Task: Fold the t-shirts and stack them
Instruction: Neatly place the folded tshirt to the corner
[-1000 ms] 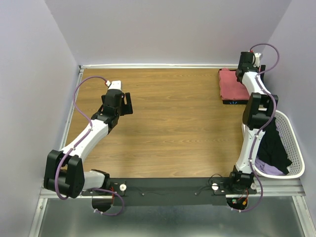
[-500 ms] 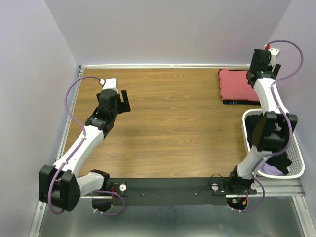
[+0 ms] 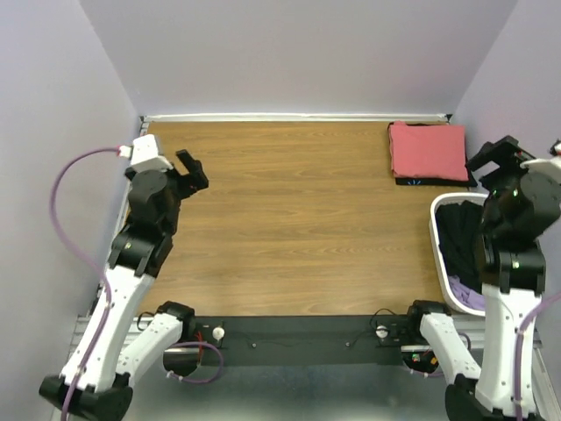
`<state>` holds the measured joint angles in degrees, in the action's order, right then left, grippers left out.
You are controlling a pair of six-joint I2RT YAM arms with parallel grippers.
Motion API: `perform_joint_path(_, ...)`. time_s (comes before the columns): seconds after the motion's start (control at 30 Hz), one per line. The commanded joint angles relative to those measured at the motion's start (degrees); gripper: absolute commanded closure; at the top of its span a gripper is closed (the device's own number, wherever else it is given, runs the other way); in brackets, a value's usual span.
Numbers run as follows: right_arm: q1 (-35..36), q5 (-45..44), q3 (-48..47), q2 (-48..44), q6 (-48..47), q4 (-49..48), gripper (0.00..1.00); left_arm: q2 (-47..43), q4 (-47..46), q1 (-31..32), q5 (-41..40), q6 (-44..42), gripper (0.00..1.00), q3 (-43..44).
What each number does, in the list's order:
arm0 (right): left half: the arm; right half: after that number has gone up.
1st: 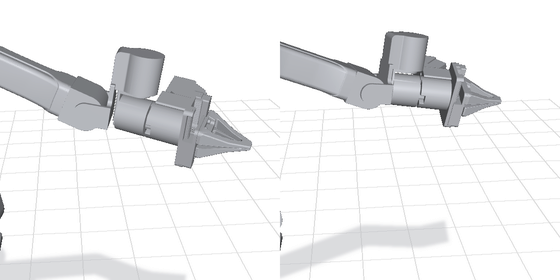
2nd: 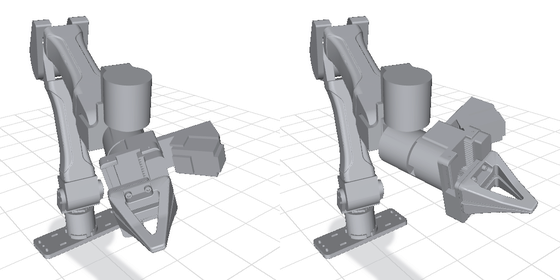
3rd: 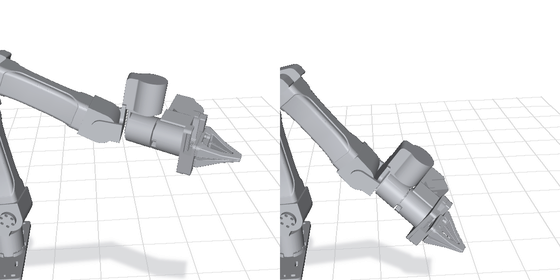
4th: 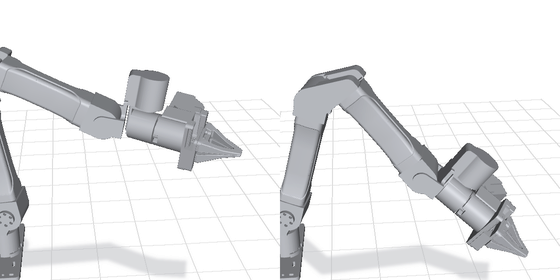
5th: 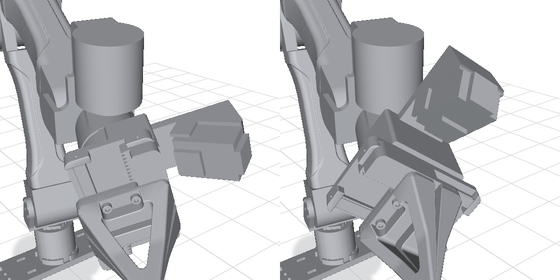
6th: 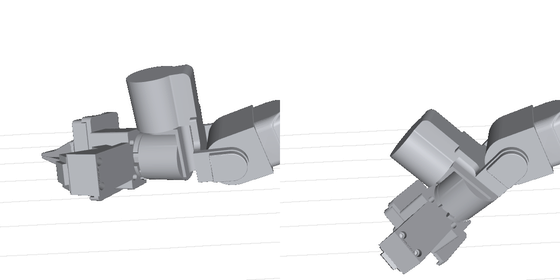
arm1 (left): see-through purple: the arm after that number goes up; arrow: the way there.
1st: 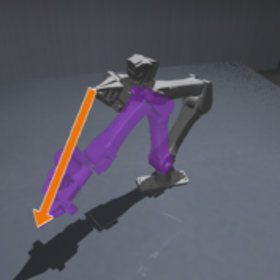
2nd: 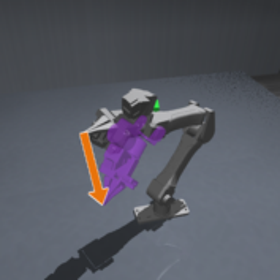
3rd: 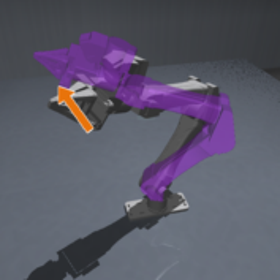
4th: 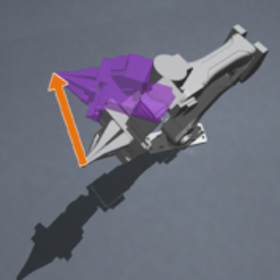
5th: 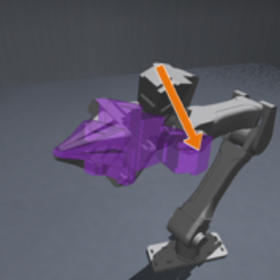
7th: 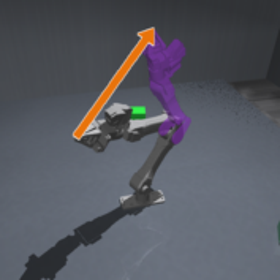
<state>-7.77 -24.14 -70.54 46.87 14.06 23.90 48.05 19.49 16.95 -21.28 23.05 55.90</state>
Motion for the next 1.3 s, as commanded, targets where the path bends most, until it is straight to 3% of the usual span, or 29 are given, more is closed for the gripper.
perform_joint_path(0.0,5.29,1.56,7.07,-6.34,3.60,3.60,0.00,-8.92,8.01,-0.34,-7.89,4.55,0.02,2.11)
perform_joint_path(0.13,10.40,-0.91,11.99,-16.87,2.46,7.91,0.00,-17.97,9.52,-0.25,-12.55,6.13,0.01,0.27)
perform_joint_path(0.3,10.93,1.46,17.54,-32.60,0.18,7.91,0.00,-31.49,7.07,-0.34,-14.24,7.54,0.01,-6.83)
perform_joint_path(0.43,10.85,1.03,20.88,-37.37,-0.18,7.83,0.00,-39.34,3.55,-0.34,-13.35,7.54,0.01,-12.29)
perform_joint_path(0.63,10.85,2.87,24.40,-37.38,1.14,6.78,0.00,-47.17,-1.46,-0.34,-11.68,6.22,0.01,-18.98)
perform_joint_path(1.27,10.93,7.18,26.42,-35.97,-4.57,3.70,0.00,-49.44,-9.90,-0.34,-12.82,2.35,0.02,-25.14)
